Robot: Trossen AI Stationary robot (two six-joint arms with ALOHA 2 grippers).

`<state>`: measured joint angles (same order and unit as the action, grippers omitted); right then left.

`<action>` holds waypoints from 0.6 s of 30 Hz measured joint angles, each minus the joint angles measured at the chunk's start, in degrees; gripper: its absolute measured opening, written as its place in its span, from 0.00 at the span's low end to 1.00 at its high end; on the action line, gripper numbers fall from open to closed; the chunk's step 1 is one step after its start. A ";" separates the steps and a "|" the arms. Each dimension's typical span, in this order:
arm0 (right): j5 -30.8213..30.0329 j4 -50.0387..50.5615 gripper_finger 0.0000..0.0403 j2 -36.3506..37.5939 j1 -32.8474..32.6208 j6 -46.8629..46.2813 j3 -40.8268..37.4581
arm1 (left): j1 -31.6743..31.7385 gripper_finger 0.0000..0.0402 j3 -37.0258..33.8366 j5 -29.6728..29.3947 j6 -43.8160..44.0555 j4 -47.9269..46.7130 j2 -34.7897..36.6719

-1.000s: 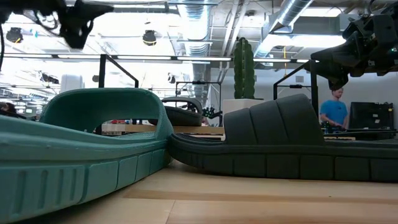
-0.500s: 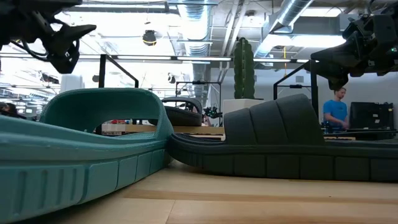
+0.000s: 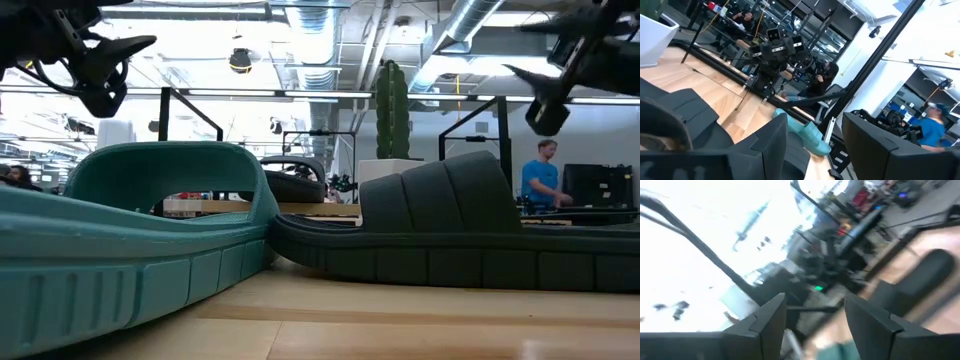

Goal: Pick and place slides into the shelf
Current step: Put the black slipper on the shelf

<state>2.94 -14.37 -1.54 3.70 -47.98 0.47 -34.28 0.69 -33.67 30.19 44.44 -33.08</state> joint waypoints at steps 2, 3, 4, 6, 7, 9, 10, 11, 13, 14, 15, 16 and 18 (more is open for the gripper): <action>-0.30 -1.56 0.48 0.00 -0.59 -3.18 0.00 | 0.00 0.44 0.00 -0.04 0.71 -0.02 0.00; -1.19 -1.39 0.48 0.00 -0.89 -5.04 0.00 | 0.00 0.44 0.00 -0.32 0.84 0.00 0.00; -2.26 -0.60 0.48 0.00 -1.26 -7.15 0.00 | 0.00 0.44 0.00 -0.83 0.86 0.00 0.00; -3.22 0.54 0.48 -0.02 -2.21 -10.18 0.00 | 0.00 0.44 0.00 -1.64 0.88 -0.02 -0.02; -3.19 0.51 0.48 -0.02 -2.85 -10.48 0.00 | 0.00 0.44 0.00 -2.04 0.87 -0.01 -0.02; -3.30 -0.25 0.48 -0.39 -4.98 -9.86 0.00 | 0.00 0.44 0.00 -2.74 0.27 -0.02 0.00; -3.68 -0.92 0.47 -0.85 -6.38 -8.73 0.00 | 0.00 0.44 0.00 -2.86 0.03 -0.02 0.00; -4.48 -1.61 0.47 -1.45 -8.12 -7.40 0.02 | 0.00 0.44 0.00 -2.98 -0.01 -0.02 -0.02; -6.61 -1.81 0.45 -3.32 -11.67 -5.02 0.58 | 0.00 0.44 -0.02 -3.04 -0.04 -0.02 -0.02; -7.33 -1.75 0.44 -4.53 -13.54 -3.89 0.79 | 0.00 0.44 -0.02 -3.04 -0.02 -0.02 -0.02; -7.58 -1.75 0.42 -6.01 -15.48 -3.18 1.04 | 0.00 0.44 -0.02 -3.04 0.14 -0.02 -0.02; -7.51 -1.79 0.40 -7.54 -17.36 -3.21 1.27 | 0.00 0.44 -0.02 -3.04 0.46 -0.02 -0.02; -7.38 -1.99 0.36 -11.36 -21.65 -4.27 1.76 | 0.00 0.44 -0.02 -3.04 0.64 -0.04 -0.02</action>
<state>-4.44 -16.36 -12.90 -17.95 -52.26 2.23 -34.28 0.67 -36.71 30.83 44.40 -33.10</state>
